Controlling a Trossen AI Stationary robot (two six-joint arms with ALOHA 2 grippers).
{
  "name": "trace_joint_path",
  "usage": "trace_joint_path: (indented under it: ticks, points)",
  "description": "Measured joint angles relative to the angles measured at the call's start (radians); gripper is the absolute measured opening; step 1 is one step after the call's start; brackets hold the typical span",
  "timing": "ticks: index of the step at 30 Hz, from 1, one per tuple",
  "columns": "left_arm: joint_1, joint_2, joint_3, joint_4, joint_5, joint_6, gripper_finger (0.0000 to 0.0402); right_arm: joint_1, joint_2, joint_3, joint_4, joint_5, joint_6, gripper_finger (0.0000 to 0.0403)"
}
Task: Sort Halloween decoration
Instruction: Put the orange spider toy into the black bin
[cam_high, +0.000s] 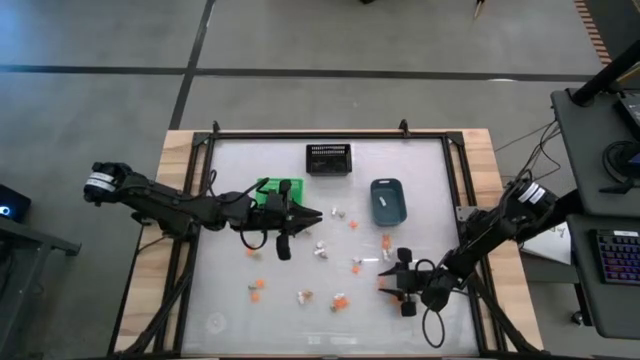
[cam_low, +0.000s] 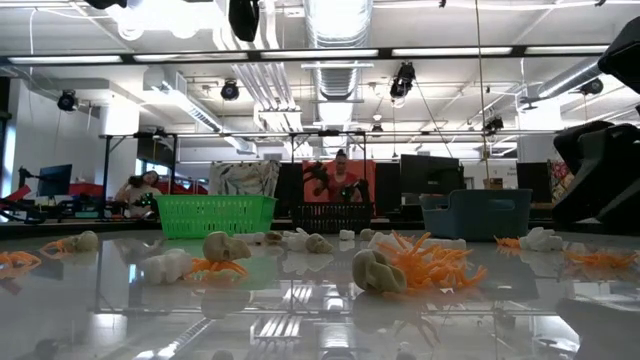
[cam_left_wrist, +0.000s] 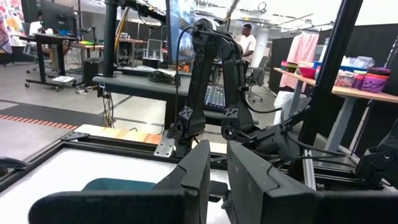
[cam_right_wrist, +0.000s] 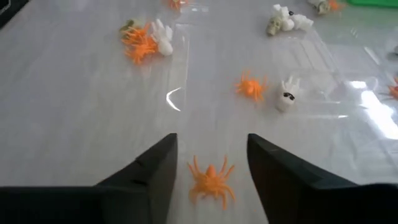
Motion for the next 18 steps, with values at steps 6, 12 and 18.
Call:
trace_joint_path:
  ticks: [6,12,18]
  points:
    - [0.0,0.0,0.0,0.0,0.0,0.0,0.0038,-0.008,-0.006,0.015,-0.043,-0.024,0.037,0.023]
    - [0.0,0.0,0.0,0.0,0.0,0.001,0.0038,-0.012,-0.006,0.085,-0.176,-0.031,0.04,0.0237]
    - [0.0,0.0,0.0,0.0,0.0,0.006,0.0038,-0.012,-0.006,0.179,-0.442,-0.057,0.129,0.0235]
